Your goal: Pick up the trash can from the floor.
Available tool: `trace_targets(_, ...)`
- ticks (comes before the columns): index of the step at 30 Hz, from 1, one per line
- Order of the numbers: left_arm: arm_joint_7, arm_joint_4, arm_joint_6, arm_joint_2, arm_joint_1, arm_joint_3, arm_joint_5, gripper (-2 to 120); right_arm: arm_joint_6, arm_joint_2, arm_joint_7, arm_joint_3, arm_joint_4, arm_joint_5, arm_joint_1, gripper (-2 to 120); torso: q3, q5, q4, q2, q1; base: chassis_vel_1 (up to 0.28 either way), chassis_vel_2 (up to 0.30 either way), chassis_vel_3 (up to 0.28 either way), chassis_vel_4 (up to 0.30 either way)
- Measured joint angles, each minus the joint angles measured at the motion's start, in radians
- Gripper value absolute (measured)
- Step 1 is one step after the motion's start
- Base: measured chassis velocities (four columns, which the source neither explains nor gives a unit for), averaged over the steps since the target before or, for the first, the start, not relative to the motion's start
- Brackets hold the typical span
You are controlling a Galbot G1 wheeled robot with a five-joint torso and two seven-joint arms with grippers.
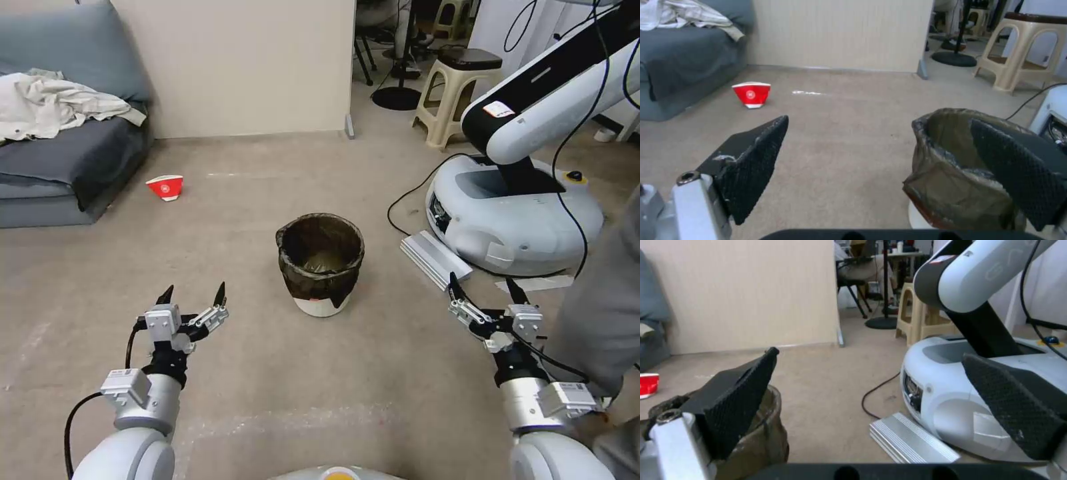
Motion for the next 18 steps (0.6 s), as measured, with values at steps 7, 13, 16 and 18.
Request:
trace_targets(7,-0.001,0.001,0.000,-0.001,-0.001,0.000,0.000,100,0.000,-0.001,-0.001,0.001,0.000,0.001,-0.001,100,0.000,0.0000,0.0000,0.000,0.000,-0.108,0.112,0.107,-0.099)
trace_targets(13,-0.001,0.002,0.000,-0.001,-0.003,0.000,0.000,100,0.000,-0.001,-0.001,0.001,0.000,0.001,-0.001,100,0.000,0.0000,0.0000,0.000,0.000,-0.079,0.073,0.076,-0.076)
trace_targets(16,-0.002,0.002,0.000,0.001,-0.004,-0.003,0.000,100,0.000,0.000,-0.002,0.001,0.000,0.001,-0.002,100,0.000,0.0000,0.0000,0.000,0.000,-0.063,0.043,0.058,-0.060)
trace_targets(18,-0.002,0.002,0.000,0.002,-0.004,-0.003,0.000,100,0.000,0.000,-0.002,0.001,0.000,0.001,-0.003,100,0.000,0.0000,-0.0001,0.000,0.000,-0.065,0.065,0.067,-0.071)
